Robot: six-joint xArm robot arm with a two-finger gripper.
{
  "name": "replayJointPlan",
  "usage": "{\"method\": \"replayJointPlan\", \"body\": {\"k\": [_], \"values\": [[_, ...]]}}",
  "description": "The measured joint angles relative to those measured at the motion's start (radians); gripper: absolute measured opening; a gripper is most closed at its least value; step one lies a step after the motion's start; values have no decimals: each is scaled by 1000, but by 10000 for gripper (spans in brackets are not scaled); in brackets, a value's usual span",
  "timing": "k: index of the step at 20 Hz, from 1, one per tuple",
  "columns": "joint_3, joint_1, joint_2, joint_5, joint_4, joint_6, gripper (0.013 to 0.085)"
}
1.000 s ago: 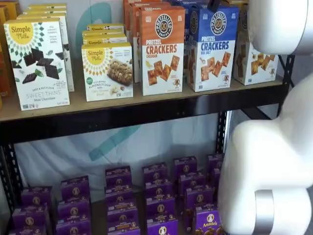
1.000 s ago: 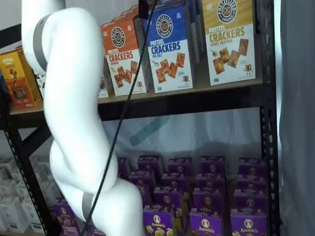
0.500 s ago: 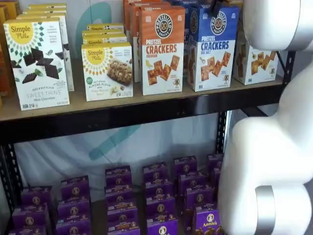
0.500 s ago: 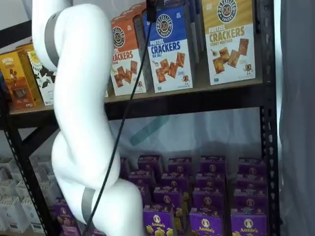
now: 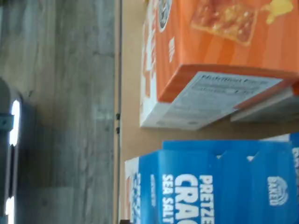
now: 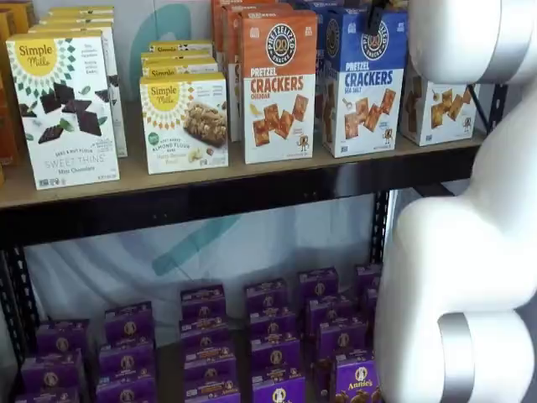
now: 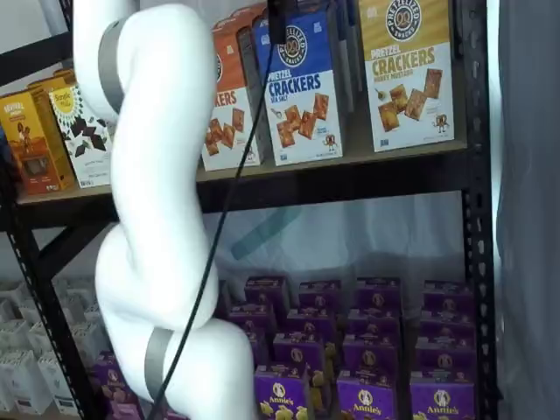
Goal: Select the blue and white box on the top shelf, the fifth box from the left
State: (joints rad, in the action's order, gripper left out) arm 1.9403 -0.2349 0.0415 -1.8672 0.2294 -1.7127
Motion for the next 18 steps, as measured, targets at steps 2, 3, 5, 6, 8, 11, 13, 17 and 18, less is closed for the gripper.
{"method": "replayJointPlan", "body": {"k": [2, 3, 5, 6, 8, 11, 13, 17, 18], "values": [[19, 10, -14, -18, -28, -1, 850], [24, 13, -18, -23, -39, -2, 850], [28, 19, -24, -28, -56, -4, 850], [30, 21, -27, -31, -64, -4, 850], [31, 27, -30, -35, -81, -6, 850], [40, 32, -40, -48, -104, -10, 850], [41, 32, -42, -50, -110, -13, 850], [45, 26, -48, -55, -107, -18, 850], [41, 25, -47, -53, -107, -18, 850]]}}
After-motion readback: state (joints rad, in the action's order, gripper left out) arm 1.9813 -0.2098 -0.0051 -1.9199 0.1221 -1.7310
